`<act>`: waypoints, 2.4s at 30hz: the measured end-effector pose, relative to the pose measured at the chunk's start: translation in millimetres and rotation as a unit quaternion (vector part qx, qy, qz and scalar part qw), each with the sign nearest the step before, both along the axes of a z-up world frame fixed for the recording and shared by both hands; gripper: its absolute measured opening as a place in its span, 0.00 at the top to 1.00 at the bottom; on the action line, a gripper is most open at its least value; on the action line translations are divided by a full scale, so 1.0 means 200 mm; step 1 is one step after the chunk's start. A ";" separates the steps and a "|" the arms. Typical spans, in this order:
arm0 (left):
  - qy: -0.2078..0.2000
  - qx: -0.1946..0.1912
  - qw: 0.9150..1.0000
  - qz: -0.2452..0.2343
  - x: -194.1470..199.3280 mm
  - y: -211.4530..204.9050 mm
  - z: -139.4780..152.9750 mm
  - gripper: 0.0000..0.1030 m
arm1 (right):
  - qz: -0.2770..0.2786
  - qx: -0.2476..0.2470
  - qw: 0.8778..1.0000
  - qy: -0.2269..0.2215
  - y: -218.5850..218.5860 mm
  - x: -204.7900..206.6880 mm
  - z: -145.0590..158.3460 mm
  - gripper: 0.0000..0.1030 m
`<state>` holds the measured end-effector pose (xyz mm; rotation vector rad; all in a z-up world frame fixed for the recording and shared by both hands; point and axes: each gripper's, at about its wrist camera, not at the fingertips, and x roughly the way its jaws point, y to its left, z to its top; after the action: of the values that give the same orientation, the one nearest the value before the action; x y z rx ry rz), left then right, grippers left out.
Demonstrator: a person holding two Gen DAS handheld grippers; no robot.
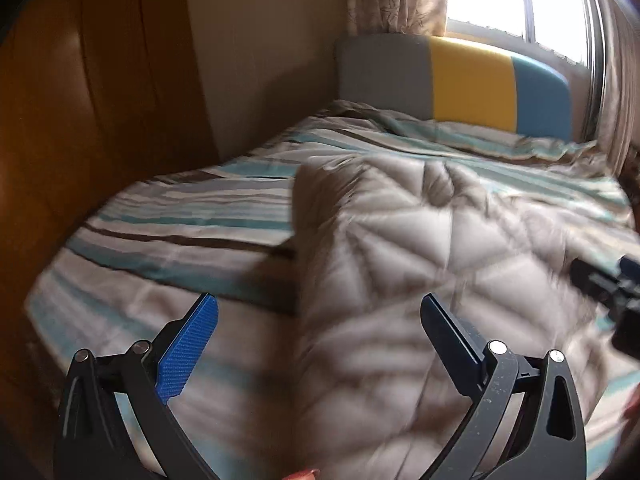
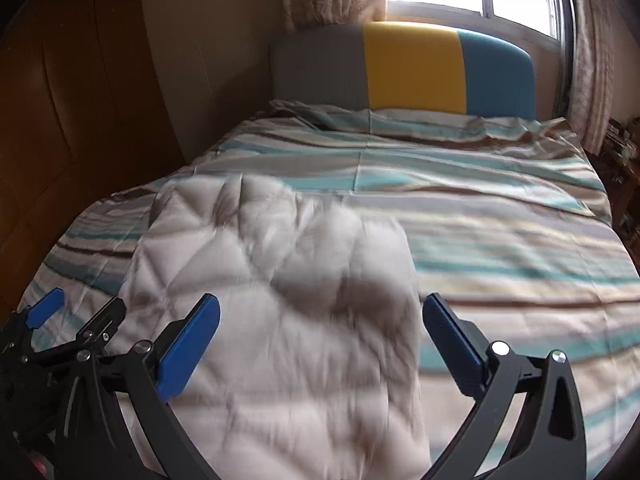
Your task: Fold large clothes
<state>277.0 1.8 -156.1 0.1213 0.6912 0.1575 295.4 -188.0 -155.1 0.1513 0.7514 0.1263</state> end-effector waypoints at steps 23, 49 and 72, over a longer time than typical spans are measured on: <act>-0.016 -0.029 0.999 -0.020 -0.71 0.11 0.17 0.03 | -0.019 -0.022 0.998 -0.051 0.08 -0.80 0.12 0.02; 0.005 -0.045 0.999 -0.028 -0.70 0.10 0.13 0.03 | -0.022 -0.004 0.999 -0.040 0.01 -0.80 0.10 0.02; 0.018 -0.051 0.998 -0.030 -0.70 0.09 0.11 0.03 | -0.019 0.004 0.999 -0.028 0.02 -0.78 0.07 0.02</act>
<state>136.9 20.7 -134.0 0.0466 0.7289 0.0616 139.5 -183.3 -141.8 0.1693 0.6916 0.0967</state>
